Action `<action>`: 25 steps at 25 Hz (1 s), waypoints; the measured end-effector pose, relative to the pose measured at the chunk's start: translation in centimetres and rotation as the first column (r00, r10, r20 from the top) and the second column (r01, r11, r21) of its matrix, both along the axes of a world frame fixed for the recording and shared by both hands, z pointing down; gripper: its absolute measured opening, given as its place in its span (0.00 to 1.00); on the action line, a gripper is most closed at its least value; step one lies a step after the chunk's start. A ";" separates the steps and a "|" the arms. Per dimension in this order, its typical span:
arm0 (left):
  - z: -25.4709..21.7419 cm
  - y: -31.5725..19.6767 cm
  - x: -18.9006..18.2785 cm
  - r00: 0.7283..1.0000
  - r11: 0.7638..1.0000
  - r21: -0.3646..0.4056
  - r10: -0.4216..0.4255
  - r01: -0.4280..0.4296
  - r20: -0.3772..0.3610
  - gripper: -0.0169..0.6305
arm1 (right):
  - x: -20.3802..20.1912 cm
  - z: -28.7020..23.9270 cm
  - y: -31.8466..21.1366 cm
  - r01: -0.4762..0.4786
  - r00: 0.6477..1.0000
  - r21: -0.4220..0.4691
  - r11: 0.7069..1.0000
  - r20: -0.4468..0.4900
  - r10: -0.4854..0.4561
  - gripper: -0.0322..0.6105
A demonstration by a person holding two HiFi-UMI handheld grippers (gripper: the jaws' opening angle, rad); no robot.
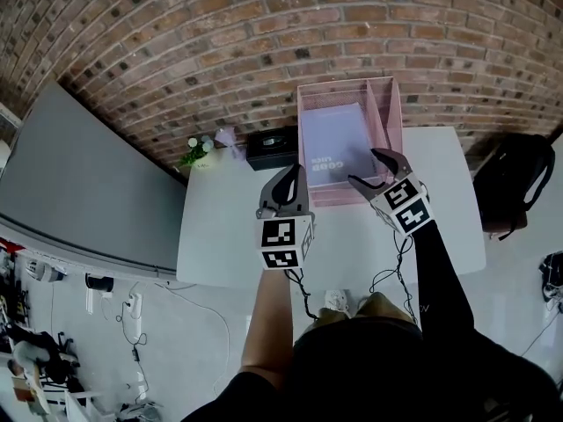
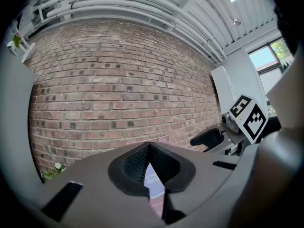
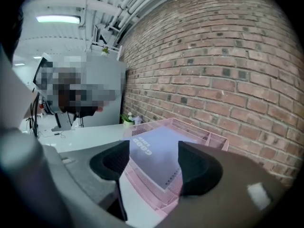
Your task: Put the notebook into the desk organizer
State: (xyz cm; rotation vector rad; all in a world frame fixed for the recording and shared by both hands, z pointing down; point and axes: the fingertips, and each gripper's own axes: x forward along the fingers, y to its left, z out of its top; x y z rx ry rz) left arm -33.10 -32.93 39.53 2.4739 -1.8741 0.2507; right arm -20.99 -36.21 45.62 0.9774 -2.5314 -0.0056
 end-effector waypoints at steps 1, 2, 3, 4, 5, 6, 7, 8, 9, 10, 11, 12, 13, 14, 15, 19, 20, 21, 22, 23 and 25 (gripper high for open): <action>0.1 0.2 0.5 1.000 1.000 -0.002 -0.002 0.002 0.002 0.04 | 0.6 -0.2 0.3 -0.010 1.000 0.001 1.000 0.022 0.010 0.53; 0.1 0.5 1.1 1.000 1.000 -0.004 -0.004 0.004 0.003 0.04 | 1.1 -0.4 0.6 -0.017 0.999 0.002 1.000 0.041 0.017 0.53; 0.1 0.8 1.6 1.000 1.000 -0.005 -0.008 0.008 0.006 0.04 | 1.5 -0.6 0.9 -0.021 0.998 0.005 1.000 0.059 0.021 0.53; 0.1 1.0 2.1 1.000 1.000 -0.004 -0.014 0.014 0.011 0.04 | 2.0 -0.8 1.3 -0.024 0.997 0.010 1.000 0.076 0.023 0.53; 0.0 1.3 2.6 1.000 1.000 -0.002 -0.021 0.021 0.018 0.04 | 2.4 -1.1 1.6 -0.025 0.995 0.016 1.000 0.093 0.024 0.53; -0.1 1.6 3.1 0.999 1.000 0.001 -0.027 0.027 0.024 0.04 | 2.8 -1.4 2.0 -0.026 0.994 0.022 0.999 0.109 0.024 0.53; -0.2 1.9 3.6 0.999 0.999 0.002 -0.032 0.032 0.029 0.04 | 3.3 -1.6 2.3 -0.028 0.992 0.029 0.999 0.123 0.024 0.53; -0.3 2.2 4.1 0.999 0.999 0.004 -0.035 0.035 0.032 0.04 | 3.7 -1.8 2.7 -0.029 0.990 0.034 0.999 0.136 0.025 0.53; -0.5 2.6 4.6 0.999 0.999 0.006 -0.039 0.039 0.034 0.04 | 4.2 -1.9 3.1 -0.031 0.988 0.038 0.999 0.151 0.025 0.53; -0.6 3.0 5.0 0.998 0.999 0.009 -0.043 0.043 0.038 0.04 | 4.6 -2.1 3.4 -0.033 0.985 0.042 0.999 0.168 0.025 0.53; -0.8 3.4 5.4 0.998 0.999 0.012 -0.048 0.048 0.041 0.04 | 5.0 -2.3 3.8 -0.033 0.982 0.046 0.998 0.187 0.024 0.53; -0.9 3.9 5.7 0.998 0.998 0.014 -0.055 0.054 0.043 0.04 | 5.3 -2.5 4.2 -0.032 0.979 0.049 0.998 0.205 0.021 0.53; -1.1 4.3 6.0 0.997 0.998 0.017 -0.063 0.062 0.043 0.04 | 5.6 -2.7 4.5 -0.029 0.975 0.053 0.998 0.219 0.016 0.53; -1.2 4.7 6.3 0.997 0.997 0.020 -0.072 0.071 0.040 0.04 | 6.0 -2.8 4.9 -0.025 0.973 0.058 0.998 0.229 0.011 0.53; -1.2 5.1 6.6 0.996 0.996 0.023 -0.083 0.082 0.037 0.04 | 6.4 -2.9 5.3 -0.023 0.972 0.064 0.998 0.235 0.007 0.53; -1.4 6.8 7.7 0.993 0.992 0.037 -0.119 0.118 0.027 0.04 | 8.4 -3.1 6.8 -0.035 0.961 0.083 0.996 0.275 0.011 0.53; -1.5 7.1 7.9 0.991 0.990 0.044 -0.131 0.130 0.022 0.04 | 8.8 -3.3 7.1 -0.038 0.956 0.086 0.996 0.294 0.011 0.53; -1.6 7.5 8.0 0.989 0.988 0.053 -0.145 0.144 0.013 0.04 | 9.2 -3.5 7.5 -0.043 0.950 0.092 0.995 0.313 0.012 0.53; -1.8 7.9 8.1 0.988 0.986 0.062 -0.157 0.157 0.002 0.04 | 9.6 -3.7 7.7 -0.050 0.944 0.103 0.993 0.331 0.013 0.53; -2.0 8.2 8.2 0.986 0.984 0.071 -0.164 0.164 -0.009 0.04 | 10.0 -4.1 8.0 -0.061 0.938 0.117 0.991 0.348 0.017 0.53; -2.4 8.9 8.7 0.986 0.982 0.088 -0.164 0.165 -0.016 0.04 | 10.9 -4.7 8.5 -0.084 0.927 0.147 0.986 0.374 0.023 0.53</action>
